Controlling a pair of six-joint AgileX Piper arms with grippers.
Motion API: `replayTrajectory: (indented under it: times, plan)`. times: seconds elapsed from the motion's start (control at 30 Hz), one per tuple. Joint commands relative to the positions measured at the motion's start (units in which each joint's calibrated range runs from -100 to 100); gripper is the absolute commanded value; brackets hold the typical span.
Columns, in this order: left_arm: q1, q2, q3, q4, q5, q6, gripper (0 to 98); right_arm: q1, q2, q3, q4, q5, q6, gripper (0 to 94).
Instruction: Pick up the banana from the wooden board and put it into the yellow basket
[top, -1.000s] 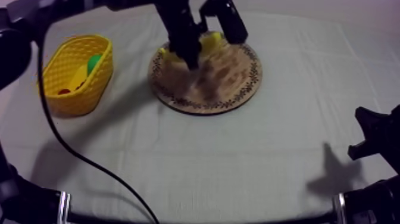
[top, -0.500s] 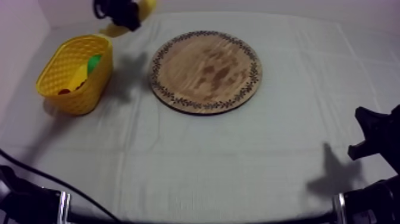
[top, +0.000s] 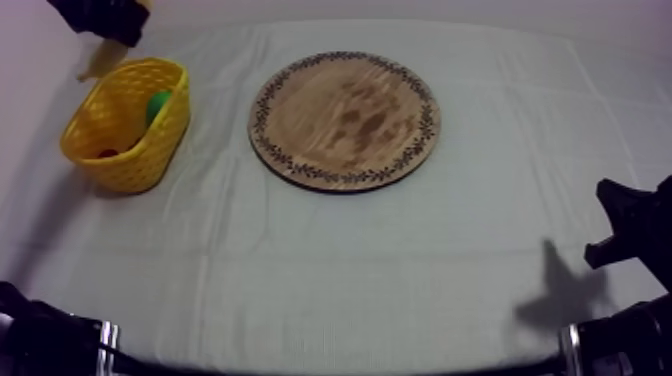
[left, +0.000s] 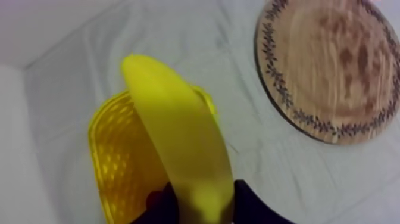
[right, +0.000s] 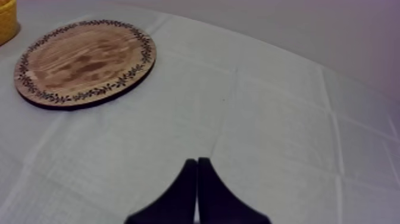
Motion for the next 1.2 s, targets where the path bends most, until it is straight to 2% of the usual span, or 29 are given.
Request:
replayTrajectory:
  times: [0.0,0.47,0.8,1.17]
  plan:
    - [-0.61,0.09,-0.27,0.01,-0.48,0.77,28.3,0.00,0.00,-0.03,0.01,0.00,0.00,0.3]
    - [-4.90,10.92,-1.93,-0.70,-4.25,3.39,27.3,0.00,0.00,-0.03,0.01,0.00,0.00,0.3]
    - [-9.59,20.37,-1.35,-0.80,-6.97,3.45,26.0,0.00,0.00,-0.03,0.01,0.00,0.00,0.3]
    - [-11.75,24.48,0.13,-1.04,-7.31,2.84,25.7,0.00,0.00,-0.03,0.01,0.00,0.00,0.3]
